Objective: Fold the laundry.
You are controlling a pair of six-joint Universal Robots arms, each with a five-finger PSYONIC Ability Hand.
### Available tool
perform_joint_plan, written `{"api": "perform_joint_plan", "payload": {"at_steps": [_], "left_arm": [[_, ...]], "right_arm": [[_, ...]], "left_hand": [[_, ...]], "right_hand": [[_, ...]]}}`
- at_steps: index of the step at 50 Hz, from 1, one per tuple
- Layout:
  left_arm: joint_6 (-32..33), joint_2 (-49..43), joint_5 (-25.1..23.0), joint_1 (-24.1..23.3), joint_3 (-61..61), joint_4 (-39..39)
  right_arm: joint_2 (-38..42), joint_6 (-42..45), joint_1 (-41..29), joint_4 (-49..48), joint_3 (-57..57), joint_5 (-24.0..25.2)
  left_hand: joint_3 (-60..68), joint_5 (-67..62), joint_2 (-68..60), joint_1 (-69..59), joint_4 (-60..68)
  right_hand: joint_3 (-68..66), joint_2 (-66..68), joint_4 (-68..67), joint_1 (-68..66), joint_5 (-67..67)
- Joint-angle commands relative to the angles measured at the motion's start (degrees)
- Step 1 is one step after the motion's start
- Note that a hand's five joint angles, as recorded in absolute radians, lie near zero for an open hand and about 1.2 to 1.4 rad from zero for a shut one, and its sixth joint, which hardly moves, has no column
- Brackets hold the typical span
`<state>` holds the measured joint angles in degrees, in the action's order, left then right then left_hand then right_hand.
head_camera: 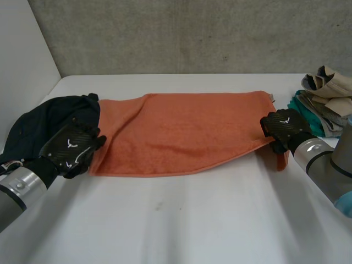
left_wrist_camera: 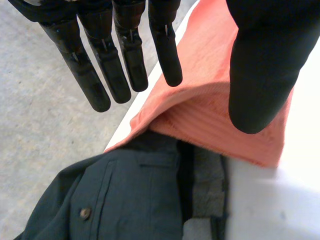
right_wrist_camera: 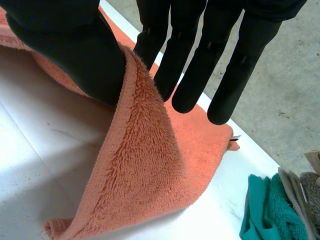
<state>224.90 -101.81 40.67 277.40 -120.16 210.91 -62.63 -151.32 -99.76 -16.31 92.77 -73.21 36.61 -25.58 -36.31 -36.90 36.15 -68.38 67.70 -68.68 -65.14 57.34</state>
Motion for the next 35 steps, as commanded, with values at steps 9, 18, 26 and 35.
{"api": "perform_joint_plan", "payload": {"at_steps": [9,18,26,35], "left_arm": [[9.2,-0.2,-5.8,1.7,-1.7,-2.7],[18.0,-5.9,-5.3,2.0,0.6,-4.5],[22.9,-10.0,-5.4,2.2,2.8,-7.3],[26.5,-14.7,-5.3,1.3,7.5,-7.4]], "right_arm": [[0.3,0.1,-0.2,0.1,0.1,0.0],[0.8,0.1,-0.2,0.1,0.0,0.0],[1.7,0.1,-0.2,0.1,-0.3,0.0],[1.9,0.1,-0.1,0.1,-0.7,0.0]], "left_hand": [[4.4,-5.4,-4.7,-4.1,4.8],[5.4,-6.4,-5.7,-5.1,5.9],[5.4,-6.4,-5.7,-5.1,5.9],[5.7,-6.8,-6.0,-5.4,6.2]], "right_hand": [[-11.6,12.3,-11.3,-14.9,12.7],[-11.6,12.3,-11.3,-14.9,12.7],[-11.6,12.3,-11.3,-14.9,12.7],[-11.6,12.3,-11.3,-14.9,12.7]]}}
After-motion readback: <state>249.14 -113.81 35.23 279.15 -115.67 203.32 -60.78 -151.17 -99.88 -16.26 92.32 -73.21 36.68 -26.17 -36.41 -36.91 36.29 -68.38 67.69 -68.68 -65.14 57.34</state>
